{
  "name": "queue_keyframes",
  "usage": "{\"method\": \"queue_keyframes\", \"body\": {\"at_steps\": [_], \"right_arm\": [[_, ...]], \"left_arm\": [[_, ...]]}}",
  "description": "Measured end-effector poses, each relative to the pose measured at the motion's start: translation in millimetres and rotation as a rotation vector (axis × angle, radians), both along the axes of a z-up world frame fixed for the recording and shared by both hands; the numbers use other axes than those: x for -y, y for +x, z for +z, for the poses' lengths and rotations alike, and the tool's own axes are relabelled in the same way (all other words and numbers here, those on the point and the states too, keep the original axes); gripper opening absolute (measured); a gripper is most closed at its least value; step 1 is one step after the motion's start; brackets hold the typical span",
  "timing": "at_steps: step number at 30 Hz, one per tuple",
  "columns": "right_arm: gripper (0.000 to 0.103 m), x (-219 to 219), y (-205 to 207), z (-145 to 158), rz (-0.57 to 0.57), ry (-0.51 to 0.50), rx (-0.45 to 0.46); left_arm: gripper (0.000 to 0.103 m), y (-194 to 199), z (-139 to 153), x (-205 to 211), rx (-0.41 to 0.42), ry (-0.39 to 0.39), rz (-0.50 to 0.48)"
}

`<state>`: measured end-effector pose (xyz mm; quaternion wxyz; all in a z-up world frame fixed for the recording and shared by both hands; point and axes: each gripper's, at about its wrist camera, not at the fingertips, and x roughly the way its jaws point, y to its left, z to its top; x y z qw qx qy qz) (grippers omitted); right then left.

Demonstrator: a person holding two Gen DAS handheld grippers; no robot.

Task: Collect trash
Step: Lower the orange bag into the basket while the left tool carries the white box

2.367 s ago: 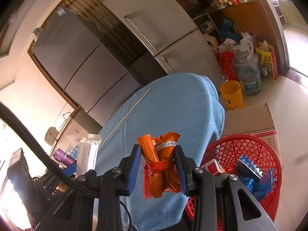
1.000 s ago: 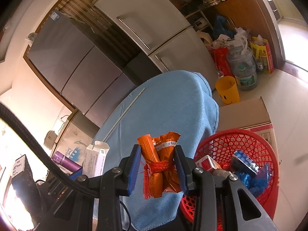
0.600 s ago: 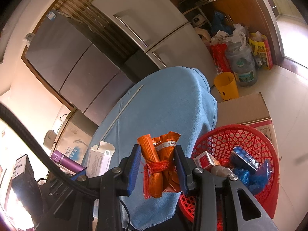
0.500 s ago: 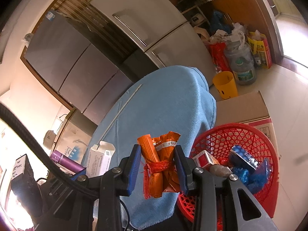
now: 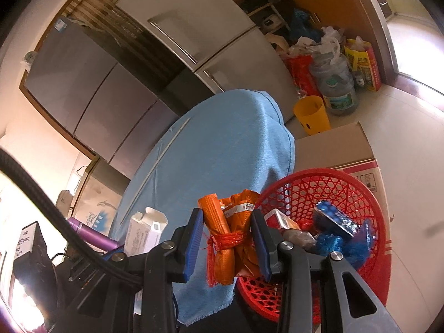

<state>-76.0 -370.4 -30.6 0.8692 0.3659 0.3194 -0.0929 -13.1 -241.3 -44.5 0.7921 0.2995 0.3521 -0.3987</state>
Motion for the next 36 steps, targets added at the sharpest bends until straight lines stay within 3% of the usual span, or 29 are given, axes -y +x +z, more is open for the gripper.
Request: {"method": "queue_keyframes", "body": {"at_steps": [8, 36], "right_arm": [[0.038, 6.0, -6.1, -0.8, -0.023, 0.002, -0.002], [0.039, 53.5, -37.8, 8.5, -0.174, -0.029, -0.005]], "left_arm": [[0.049, -3.9, -3.2, 9.4, -0.082, -0.032, -0.101], [0.049, -10.6, -6.7, 44.7, -0.132, -0.016, -0.188]]}}
